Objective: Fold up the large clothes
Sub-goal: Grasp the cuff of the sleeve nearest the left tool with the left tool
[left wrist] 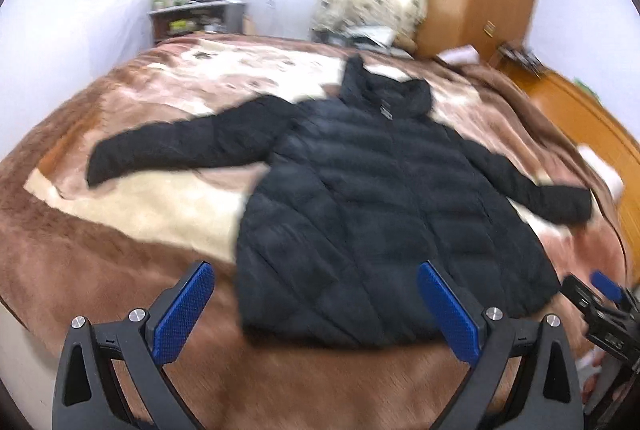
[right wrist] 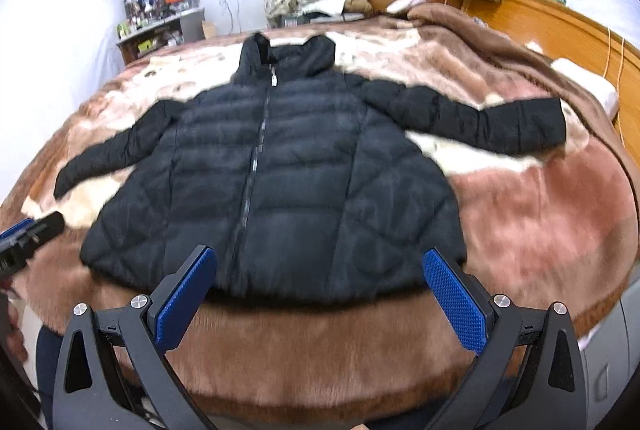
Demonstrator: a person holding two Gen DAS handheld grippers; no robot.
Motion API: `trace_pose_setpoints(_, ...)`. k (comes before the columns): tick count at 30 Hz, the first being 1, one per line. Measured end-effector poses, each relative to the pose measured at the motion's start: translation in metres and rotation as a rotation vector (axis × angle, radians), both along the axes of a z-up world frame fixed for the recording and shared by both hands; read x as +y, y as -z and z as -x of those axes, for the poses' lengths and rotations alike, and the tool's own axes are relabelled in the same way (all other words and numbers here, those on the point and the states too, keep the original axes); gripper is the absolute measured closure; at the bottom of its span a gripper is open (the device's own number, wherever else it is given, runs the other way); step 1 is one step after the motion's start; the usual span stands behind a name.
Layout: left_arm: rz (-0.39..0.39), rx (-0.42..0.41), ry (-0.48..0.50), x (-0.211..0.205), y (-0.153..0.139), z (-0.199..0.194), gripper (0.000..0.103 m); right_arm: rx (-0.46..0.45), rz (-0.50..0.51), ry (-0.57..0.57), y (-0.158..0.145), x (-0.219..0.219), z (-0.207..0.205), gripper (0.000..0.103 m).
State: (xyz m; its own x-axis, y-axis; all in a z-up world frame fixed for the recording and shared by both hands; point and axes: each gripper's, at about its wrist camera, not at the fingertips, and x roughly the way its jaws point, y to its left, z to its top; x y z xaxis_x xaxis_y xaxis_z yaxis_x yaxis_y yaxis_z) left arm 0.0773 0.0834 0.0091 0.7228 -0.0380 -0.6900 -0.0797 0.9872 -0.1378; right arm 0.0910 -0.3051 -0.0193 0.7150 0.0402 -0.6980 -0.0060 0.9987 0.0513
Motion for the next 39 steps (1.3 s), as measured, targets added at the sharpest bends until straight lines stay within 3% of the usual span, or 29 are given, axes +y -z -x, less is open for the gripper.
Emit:
trace_pose_setpoints(3, 0.024, -0.014, -0.053, 0.036, 0.0, -0.03, 0.0, -0.011, 0.001, -0.031, -0.003, 0.004, -0.029, 0.0)
trace_pose_setpoints(7, 0.161, -0.001, -0.102, 0.089, 0.011, -0.071, 0.0, -0.009, 0.013, -0.062, 0.0, 0.012, -0.068, 0.0)
trace_pose_setpoints(12, 0.146, 0.004, -0.158, 0.137, 0.024, -0.113, 0.0, 0.017, -0.026, -0.076, 0.009, 0.021, -0.12, 0.0)
trace_pose_setpoints(15, 0.101, 0.028, -0.186, 0.164, 0.039, -0.145, 0.0, 0.018, -0.004, -0.078, 0.015, 0.032, -0.155, 0.0)
trace_pose_setpoints(17, 0.122, 0.045, -0.214, 0.18, 0.049, -0.161, 0.0, 0.016, 0.011, -0.072, 0.018, 0.038, -0.169, 0.0)
trace_pose_setpoints(21, 0.252, 0.062, -0.377, 0.233, 0.083, -0.187, 0.0, 0.029, 0.006, -0.094, 0.028, 0.054, -0.195, 0.0)
trace_pose_setpoints(24, 0.287, 0.09, -0.511, 0.265, 0.109, -0.196, 0.0, 0.048, 0.006, -0.115, 0.035, 0.064, -0.208, 0.0)
trace_pose_setpoints(30, 0.417, 0.148, -0.61, 0.305, 0.154, -0.208, 0.002, 0.069, 0.024, -0.154, 0.051, 0.086, -0.232, 0.0)
trace_pose_setpoints(37, 0.422, 0.114, -0.698, 0.312, 0.164, -0.22, 0.003, 0.088, 0.04, -0.199, 0.066, 0.105, -0.246, 0.0)
trace_pose_setpoints(39, 0.405, 0.109, -0.698, 0.311, 0.163, -0.225, 0.014, 0.089, 0.056, -0.211, 0.067, 0.108, -0.249, 0.0)
